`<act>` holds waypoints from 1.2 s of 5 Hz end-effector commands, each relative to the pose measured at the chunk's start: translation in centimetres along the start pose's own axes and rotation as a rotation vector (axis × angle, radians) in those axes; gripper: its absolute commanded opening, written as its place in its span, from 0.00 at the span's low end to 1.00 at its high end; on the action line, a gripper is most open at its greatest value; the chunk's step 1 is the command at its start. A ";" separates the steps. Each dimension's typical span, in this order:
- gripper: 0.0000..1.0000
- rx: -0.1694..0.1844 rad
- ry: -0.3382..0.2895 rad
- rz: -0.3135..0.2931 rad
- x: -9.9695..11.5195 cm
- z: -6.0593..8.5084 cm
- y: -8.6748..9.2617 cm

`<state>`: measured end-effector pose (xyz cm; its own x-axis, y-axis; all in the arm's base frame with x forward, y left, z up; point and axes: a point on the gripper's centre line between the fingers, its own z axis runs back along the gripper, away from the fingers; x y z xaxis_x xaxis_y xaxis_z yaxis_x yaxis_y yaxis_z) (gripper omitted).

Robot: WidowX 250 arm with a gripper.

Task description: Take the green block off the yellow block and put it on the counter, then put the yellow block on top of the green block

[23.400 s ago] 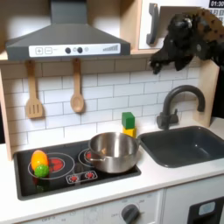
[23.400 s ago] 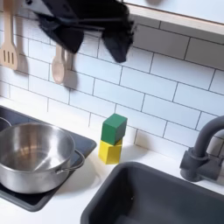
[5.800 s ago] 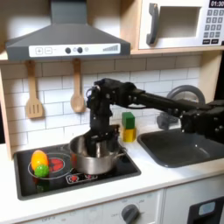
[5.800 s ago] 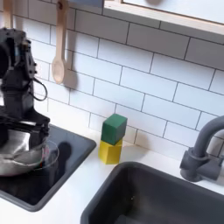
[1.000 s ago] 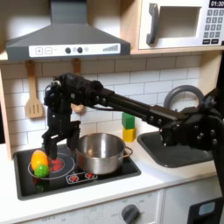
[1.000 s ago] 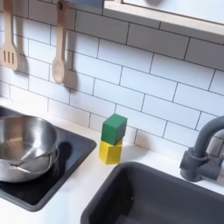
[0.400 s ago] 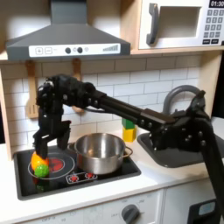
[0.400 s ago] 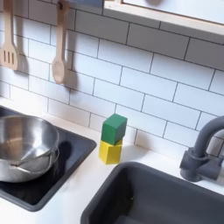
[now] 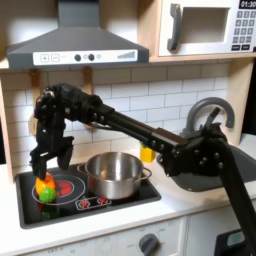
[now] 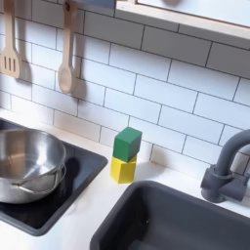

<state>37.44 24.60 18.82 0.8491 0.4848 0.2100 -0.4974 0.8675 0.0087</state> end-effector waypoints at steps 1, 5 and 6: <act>1.00 0.029 0.079 0.027 0.0 -1.1 3.3; 1.00 -0.045 0.093 -0.018 -0.3 -1.7 2.9; 1.00 -0.053 0.078 -0.034 -0.6 -0.4 2.6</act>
<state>35.73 26.94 18.26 0.8743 0.4655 0.1376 -0.4647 0.8846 -0.0399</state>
